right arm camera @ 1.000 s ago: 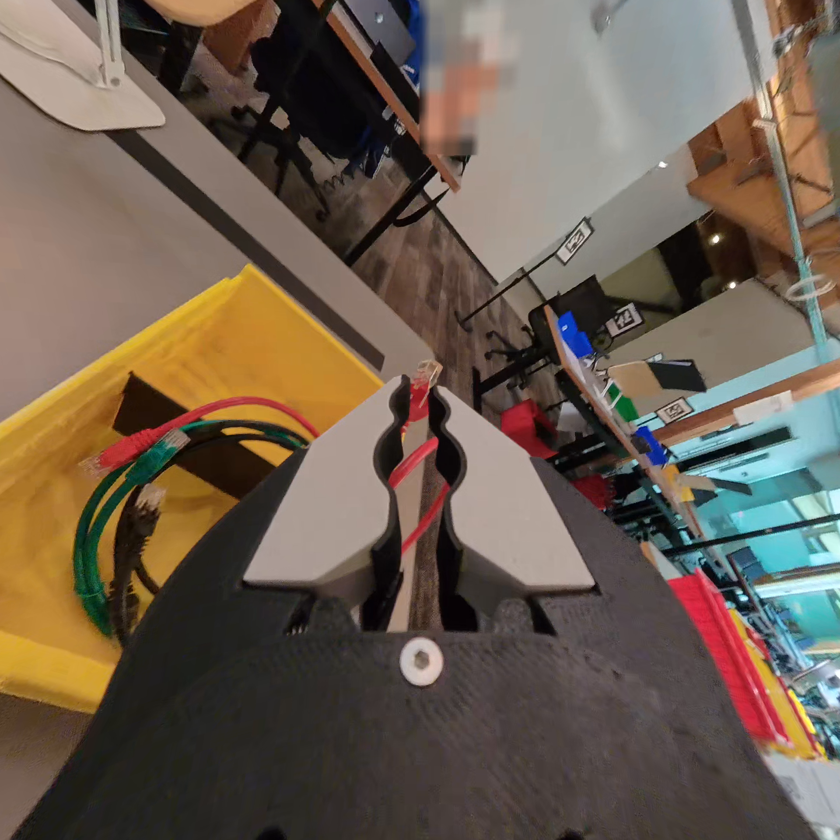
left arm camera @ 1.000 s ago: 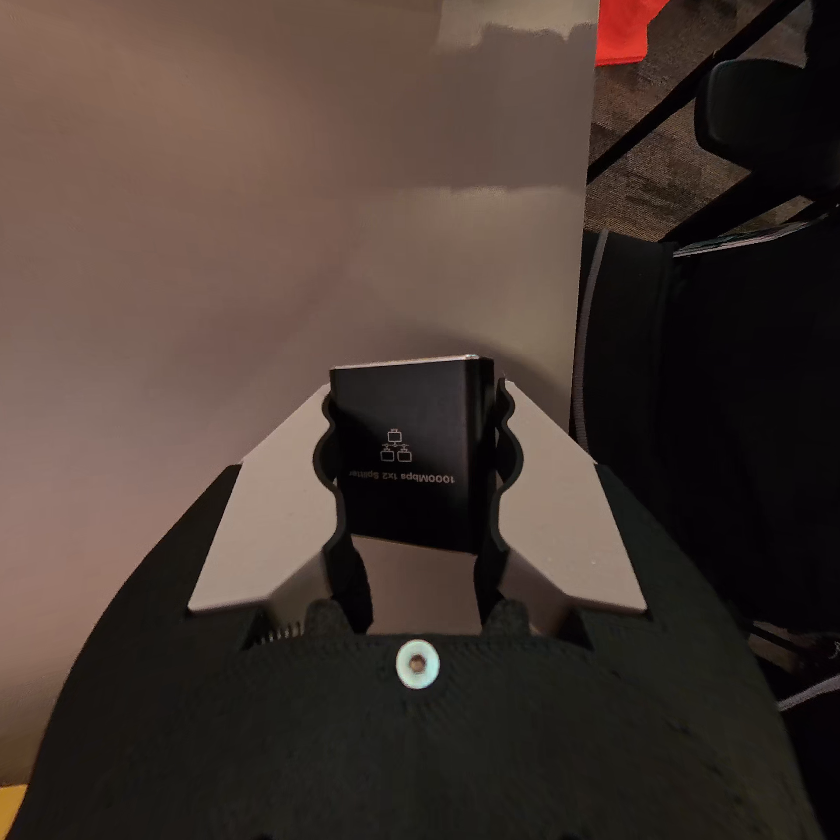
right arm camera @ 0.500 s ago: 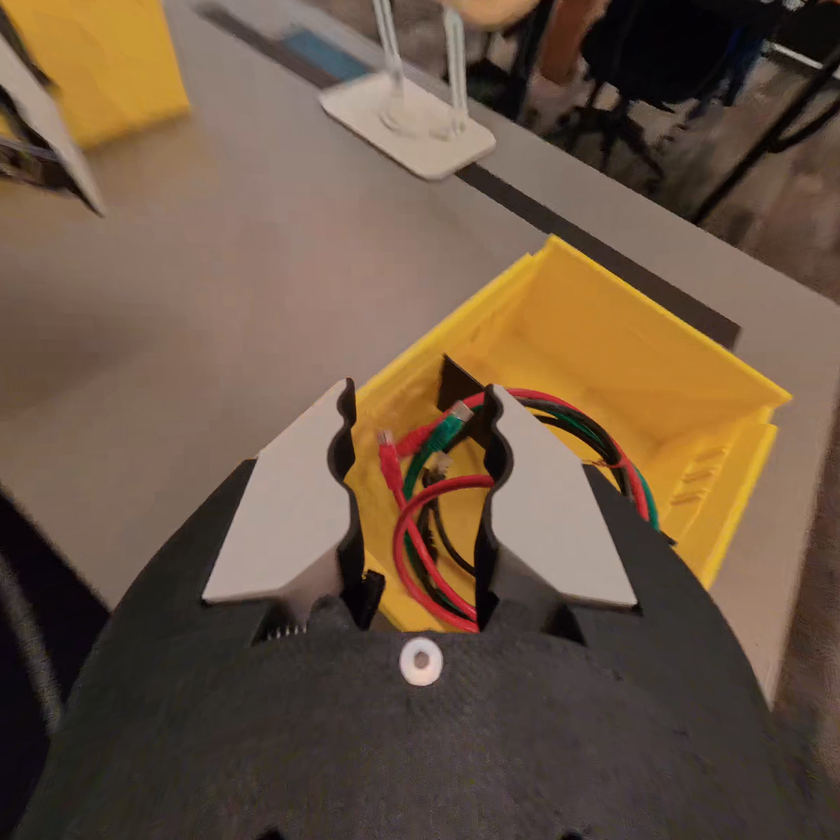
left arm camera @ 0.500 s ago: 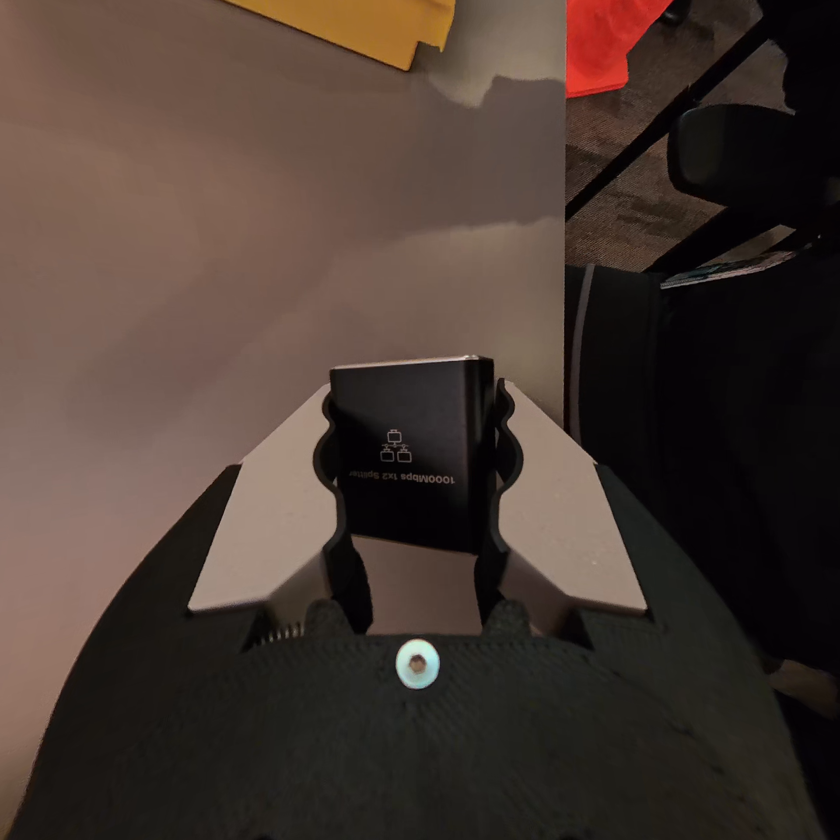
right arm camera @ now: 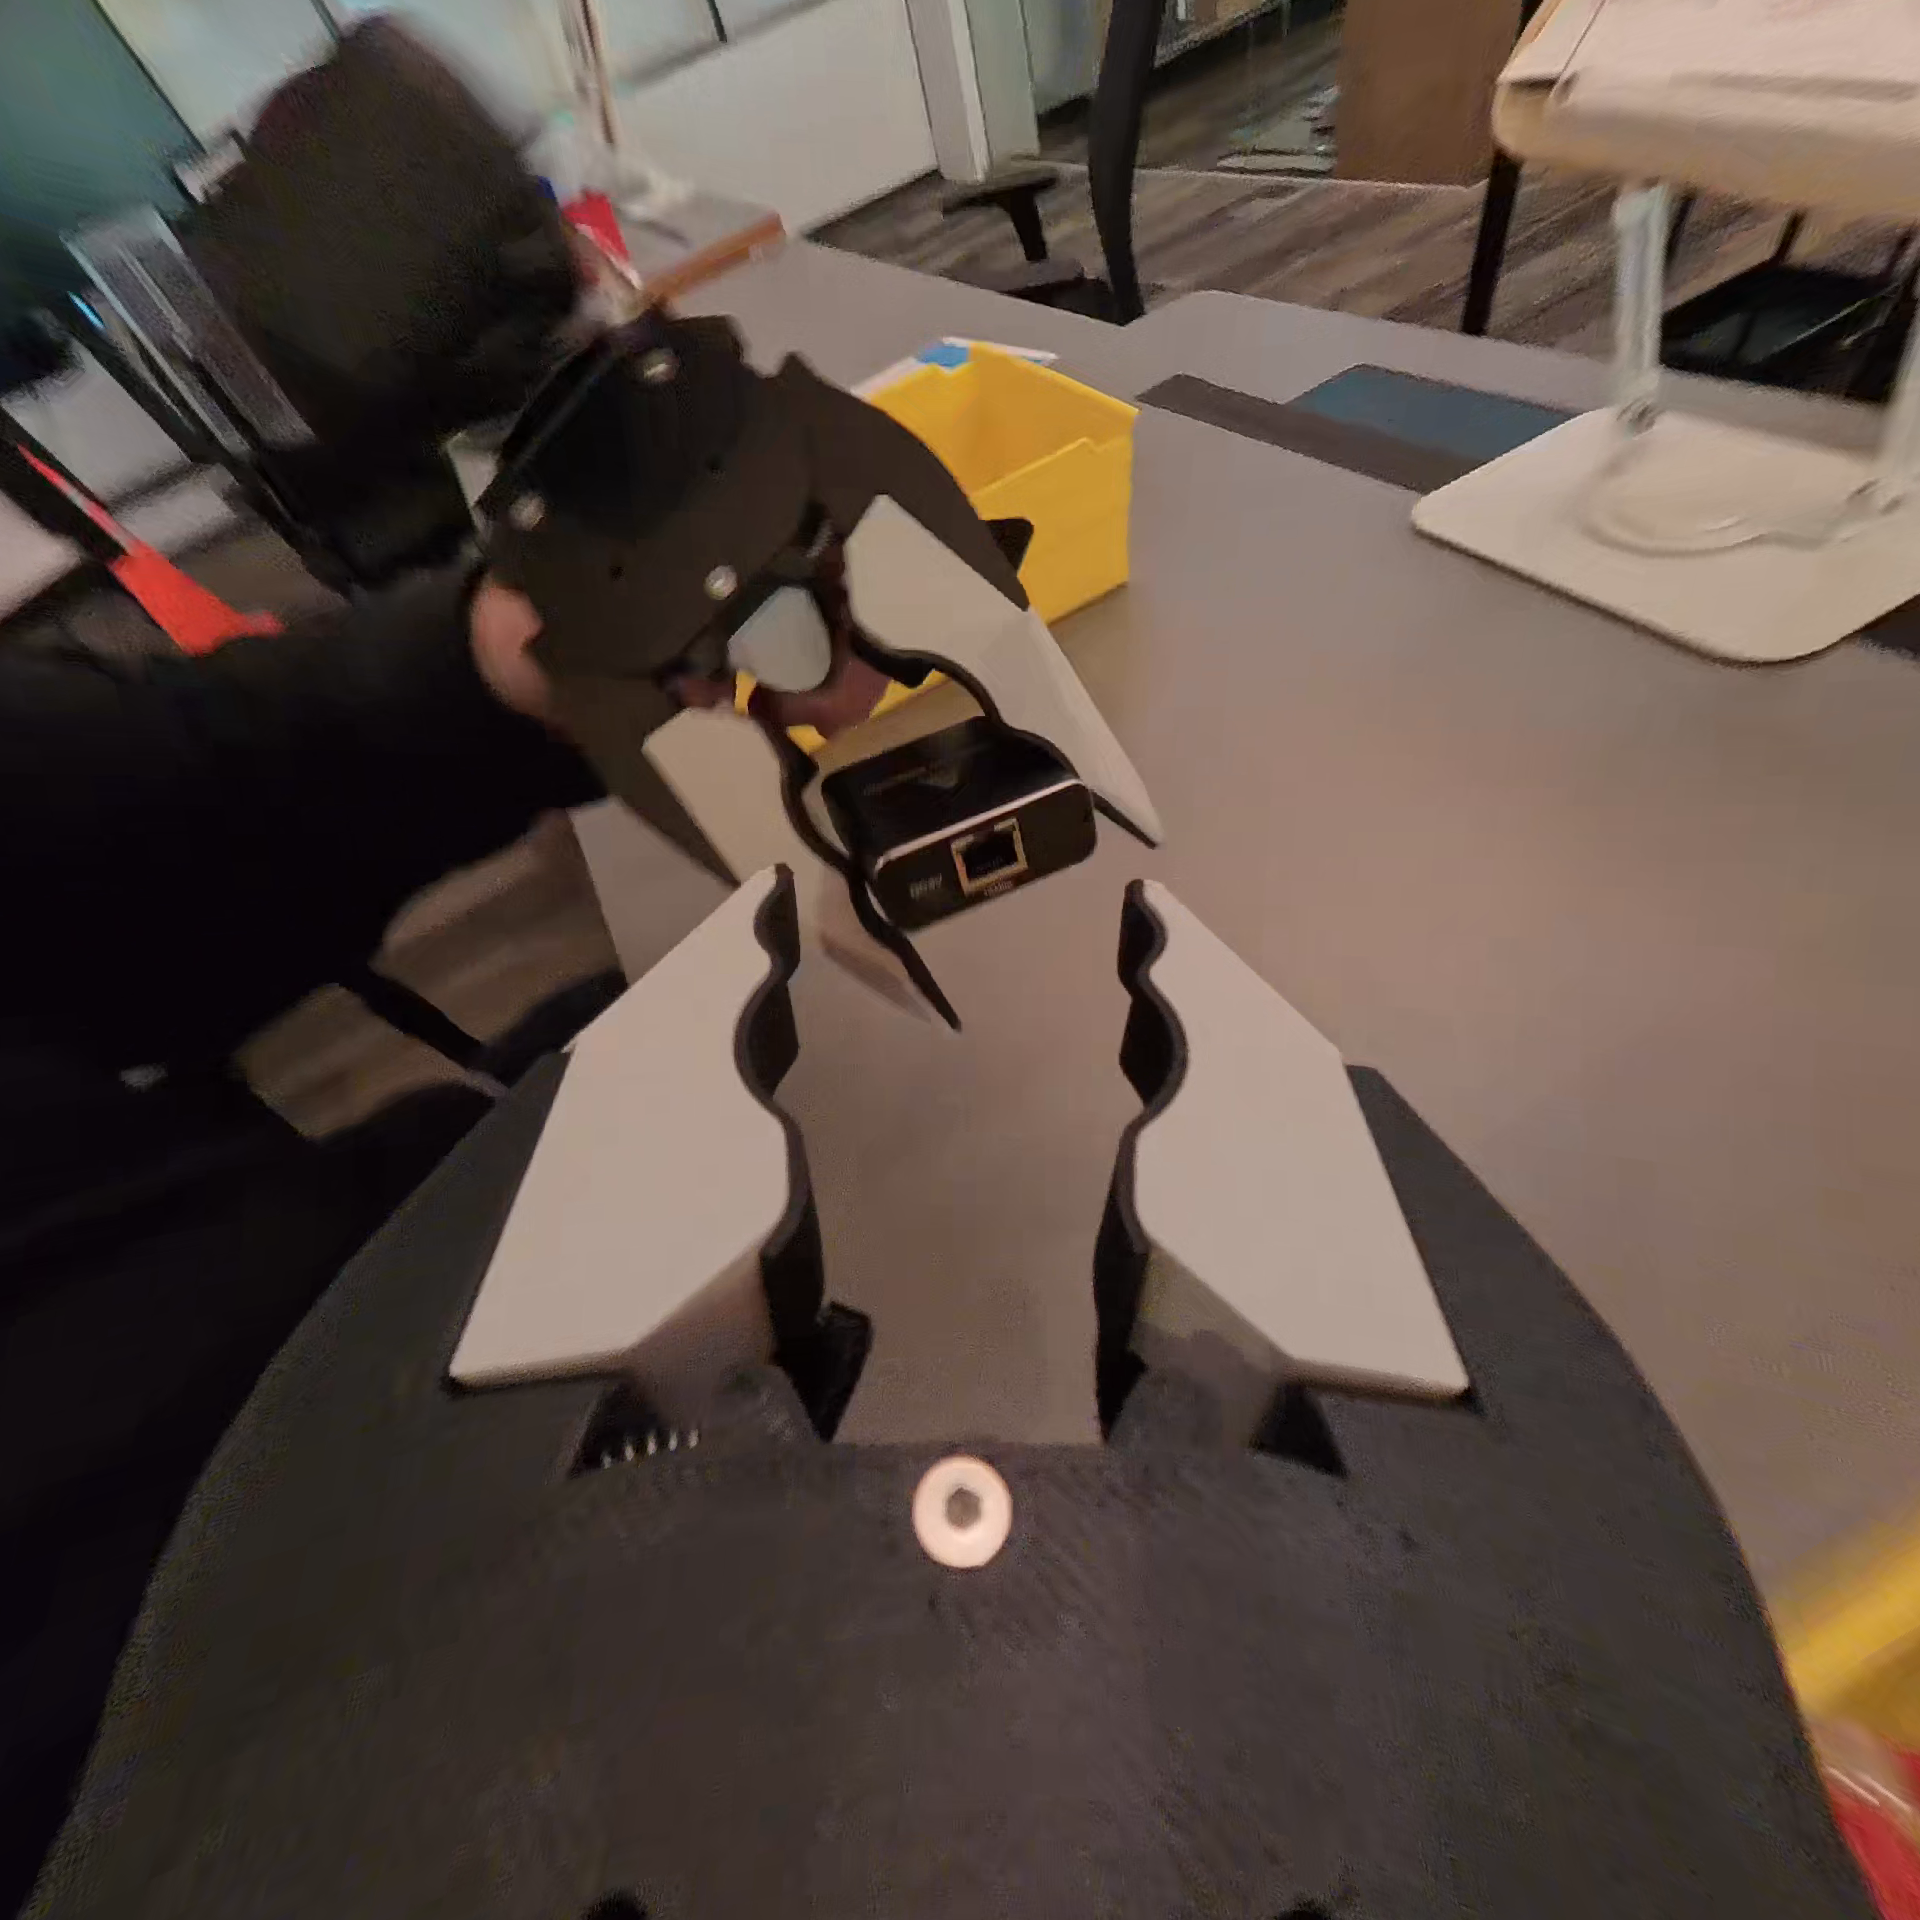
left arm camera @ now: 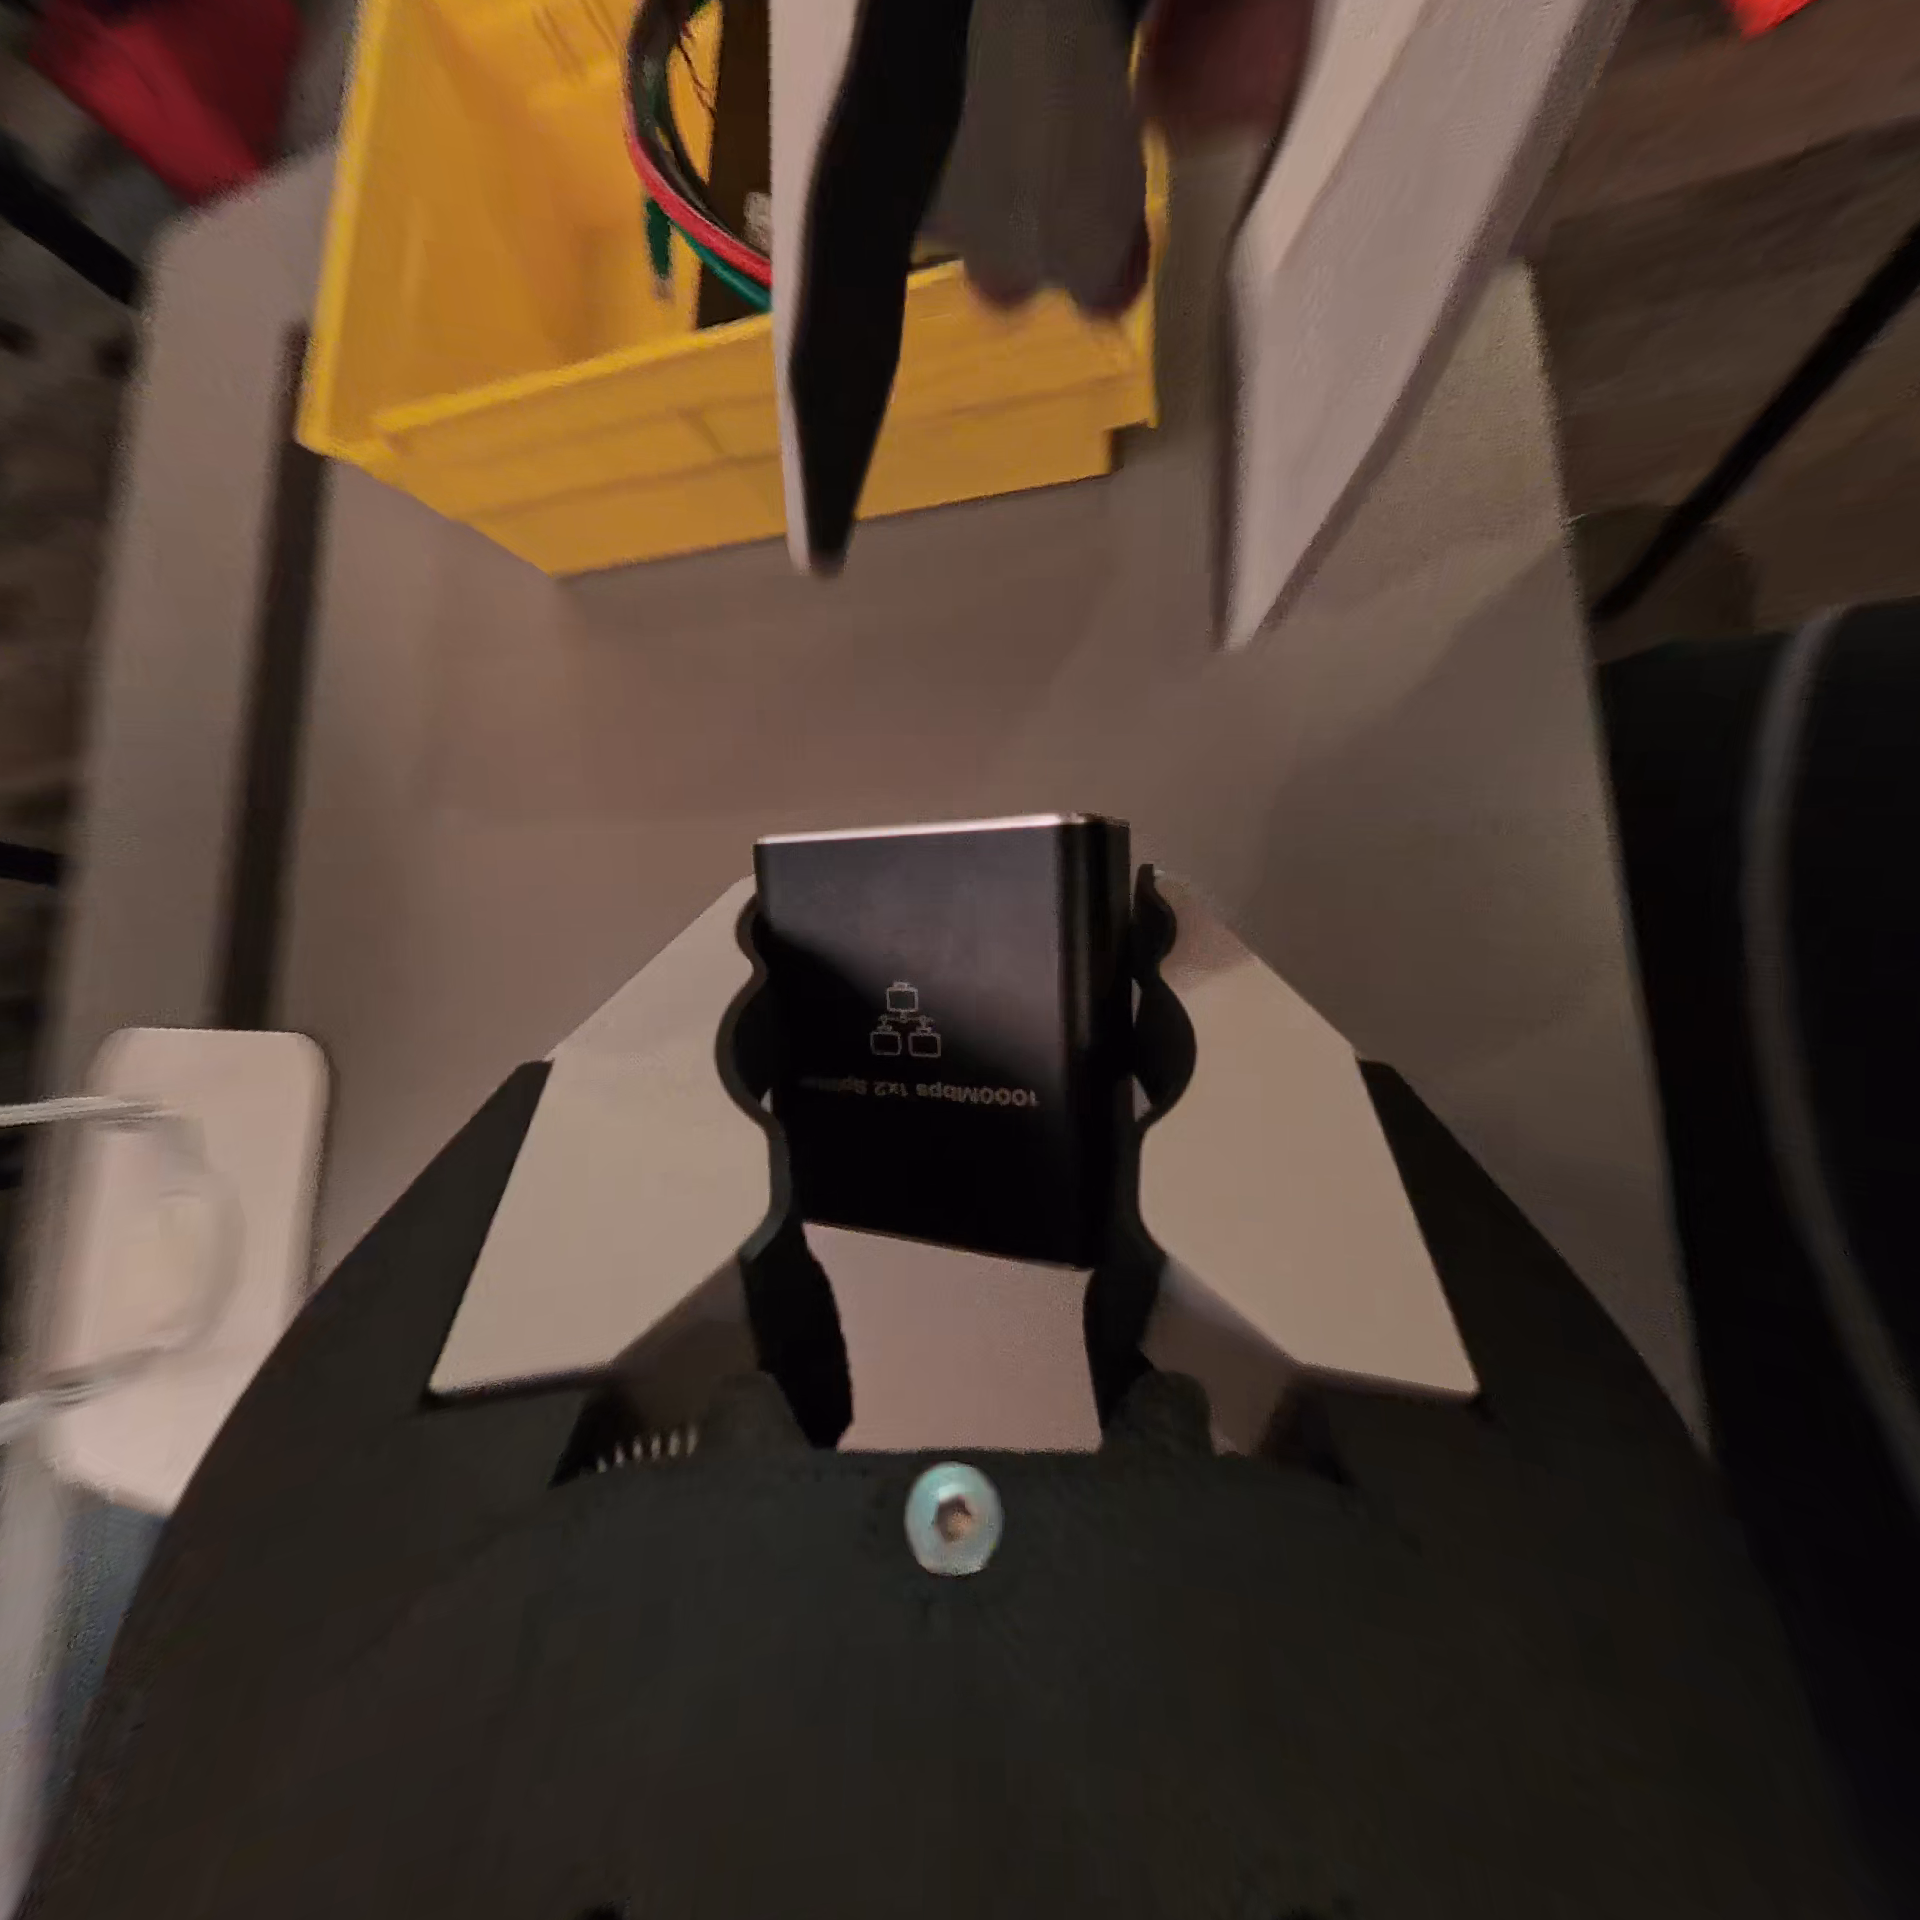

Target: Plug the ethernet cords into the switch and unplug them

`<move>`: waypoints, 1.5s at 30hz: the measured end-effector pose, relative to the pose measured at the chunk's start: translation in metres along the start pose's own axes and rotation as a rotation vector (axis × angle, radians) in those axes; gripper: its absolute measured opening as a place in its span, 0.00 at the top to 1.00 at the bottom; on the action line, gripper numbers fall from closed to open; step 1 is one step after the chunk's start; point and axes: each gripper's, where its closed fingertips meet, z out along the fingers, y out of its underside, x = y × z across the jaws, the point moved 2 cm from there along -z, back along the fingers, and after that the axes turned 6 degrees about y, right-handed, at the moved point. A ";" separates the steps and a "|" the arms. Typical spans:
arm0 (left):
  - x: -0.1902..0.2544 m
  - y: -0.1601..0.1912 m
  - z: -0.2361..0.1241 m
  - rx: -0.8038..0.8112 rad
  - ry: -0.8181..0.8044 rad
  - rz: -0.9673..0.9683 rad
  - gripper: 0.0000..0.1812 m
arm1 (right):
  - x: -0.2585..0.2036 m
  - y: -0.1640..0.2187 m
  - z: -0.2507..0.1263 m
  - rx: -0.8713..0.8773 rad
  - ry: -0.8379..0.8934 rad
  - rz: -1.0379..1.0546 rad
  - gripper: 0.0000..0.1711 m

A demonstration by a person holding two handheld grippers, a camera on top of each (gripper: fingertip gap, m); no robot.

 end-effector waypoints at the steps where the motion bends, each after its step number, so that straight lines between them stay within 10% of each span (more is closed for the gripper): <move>1: -0.003 -0.004 -0.002 -0.014 -0.077 0.051 0.64 | 0.001 0.002 0.010 0.013 -0.018 0.055 0.65; 10: -0.006 -0.022 -0.009 -0.115 -0.489 0.459 0.64 | -0.017 0.004 0.046 0.112 -0.253 0.314 0.81; 16: 0.000 -0.030 -0.034 0.006 -0.469 0.347 0.53 | 0.005 -0.018 0.020 0.061 -0.120 0.111 0.87; 23: -0.032 0.020 -0.116 0.069 -0.510 0.136 1.00 | 0.179 -0.071 -0.064 -0.220 0.441 -0.208 0.87; 31: -0.037 0.068 -0.130 0.104 -0.485 -0.047 1.00 | 0.311 0.039 -0.058 -0.786 0.428 0.125 0.86; 41: -0.046 0.092 -0.140 0.124 -0.440 -0.142 1.00 | 0.345 0.108 -0.040 -0.912 0.425 0.398 0.86; 45: -0.048 0.101 -0.140 0.099 -0.424 -0.161 0.98 | 0.352 0.109 -0.054 -1.006 0.485 0.326 0.68</move>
